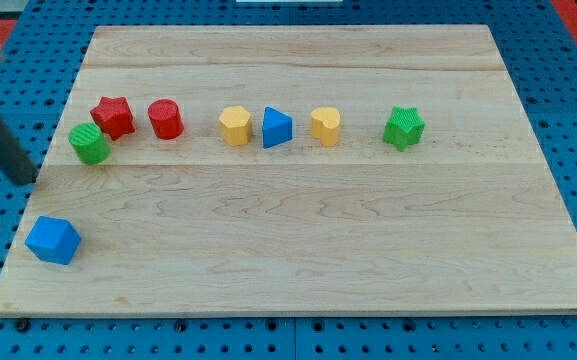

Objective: Slide the green circle between the red circle and the yellow hexagon

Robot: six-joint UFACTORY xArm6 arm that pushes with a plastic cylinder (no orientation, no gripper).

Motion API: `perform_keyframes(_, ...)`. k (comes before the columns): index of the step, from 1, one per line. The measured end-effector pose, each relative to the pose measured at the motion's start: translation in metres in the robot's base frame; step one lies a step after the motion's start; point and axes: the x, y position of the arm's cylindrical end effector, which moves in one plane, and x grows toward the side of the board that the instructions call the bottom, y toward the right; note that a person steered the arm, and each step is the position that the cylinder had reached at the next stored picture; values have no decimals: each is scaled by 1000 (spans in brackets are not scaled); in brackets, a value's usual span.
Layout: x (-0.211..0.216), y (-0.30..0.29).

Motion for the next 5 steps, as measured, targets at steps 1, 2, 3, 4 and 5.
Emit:
perform_keyframes(1,-24,9)
perform_keyframes(2,-27,-17)
perform_keyframes(3,-27,29)
perform_keyframes(4,-25,95)
perform_keyframes(5,-11,127)
